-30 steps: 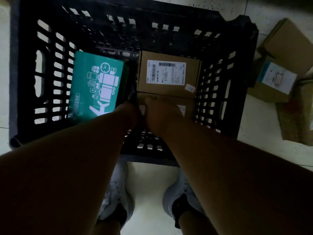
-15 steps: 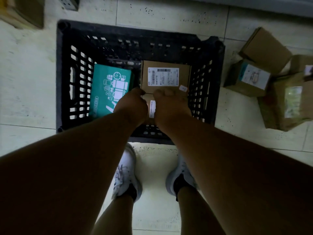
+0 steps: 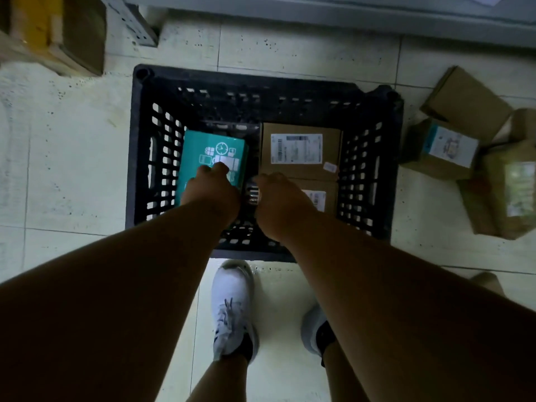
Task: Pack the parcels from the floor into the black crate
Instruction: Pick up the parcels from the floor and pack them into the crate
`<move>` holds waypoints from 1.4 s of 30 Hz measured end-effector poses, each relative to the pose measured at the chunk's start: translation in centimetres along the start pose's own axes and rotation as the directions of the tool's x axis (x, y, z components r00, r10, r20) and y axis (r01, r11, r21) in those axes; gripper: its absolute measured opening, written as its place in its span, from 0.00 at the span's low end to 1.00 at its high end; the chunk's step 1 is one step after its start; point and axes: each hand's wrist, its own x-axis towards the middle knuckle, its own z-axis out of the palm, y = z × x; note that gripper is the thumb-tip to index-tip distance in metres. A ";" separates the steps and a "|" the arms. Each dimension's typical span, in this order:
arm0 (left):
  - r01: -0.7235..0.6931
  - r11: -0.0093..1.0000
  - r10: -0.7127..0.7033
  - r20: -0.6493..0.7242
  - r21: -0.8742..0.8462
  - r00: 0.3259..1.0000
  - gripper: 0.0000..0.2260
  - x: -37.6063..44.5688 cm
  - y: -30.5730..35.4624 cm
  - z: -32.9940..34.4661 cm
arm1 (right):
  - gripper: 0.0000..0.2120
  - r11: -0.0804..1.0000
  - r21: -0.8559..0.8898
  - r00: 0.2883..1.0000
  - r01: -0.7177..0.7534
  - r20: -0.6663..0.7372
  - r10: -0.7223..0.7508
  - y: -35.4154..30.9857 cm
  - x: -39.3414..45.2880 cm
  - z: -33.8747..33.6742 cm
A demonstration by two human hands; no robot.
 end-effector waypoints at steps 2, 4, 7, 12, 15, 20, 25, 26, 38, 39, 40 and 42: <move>0.011 0.999 -0.011 0.001 0.034 1.000 0.22 1.7 -1.6 1.0 | 0.26 0.996 0.082 0.999 -0.023 0.041 0.020 0.0 1.7 2.2; 0.045 0.997 -0.045 0.012 0.057 0.999 0.25 3.0 -2.7 1.5 | 0.26 0.979 0.198 0.998 -0.042 0.061 0.030 -0.1 2.9 3.9; 0.080 0.996 -0.082 0.063 0.028 0.995 0.25 5.0 -4.5 2.3 | 0.25 0.944 0.316 0.993 -0.093 0.097 0.065 -0.7 5.5 6.5; 0.151 0.988 -0.152 0.099 0.013 0.983 0.26 6.0 -5.5 3.7 | 0.24 0.886 0.438 0.987 -0.151 0.117 0.111 -0.6 7.9 7.3; 0.176 0.984 -0.175 0.050 -0.021 0.983 0.25 6.5 -5.9 4.2 | 0.23 0.885 0.443 0.989 -0.145 0.101 0.111 -0.5 8.4 7.3; 0.171 0.985 -0.170 0.088 -0.005 0.982 0.23 6.8 -6.3 4.1 | 0.24 0.860 0.485 0.986 -0.158 0.119 0.114 -0.7 9.3 7.3; 0.190 0.974 -0.202 0.093 0.122 0.975 0.23 6.7 -6.8 3.9 | 0.24 0.874 0.455 0.982 -0.170 0.152 0.112 -0.9 9.6 8.0; 0.173 0.974 -0.189 0.109 0.148 0.976 0.24 6.6 -6.7 3.8 | 0.25 0.888 0.426 0.980 -0.172 0.166 0.110 -0.8 9.4 8.1; -0.082 0.986 0.082 0.008 0.145 0.997 0.29 -1.6 -0.6 -0.8 | 0.22 0.981 0.176 0.996 -0.085 -0.009 0.088 -1.1 1.5 2.4; -0.139 0.980 0.139 0.013 0.142 0.990 0.28 -3.1 0.6 -1.7 | 0.23 0.985 0.149 0.995 -0.090 -0.028 0.095 -0.9 -0.1 1.0; -0.178 0.975 0.177 0.020 0.133 0.984 0.28 -4.7 1.8 -2.6 | 0.24 0.990 0.107 0.993 -0.094 -0.055 0.101 -0.8 -1.9 -0.6; -0.229 0.966 0.228 0.017 0.119 0.973 0.27 -7.8 4.4 -4.5 | 0.26 0.993 0.012 0.985 -0.117 -0.129 0.118 -0.5 -5.7 -4.2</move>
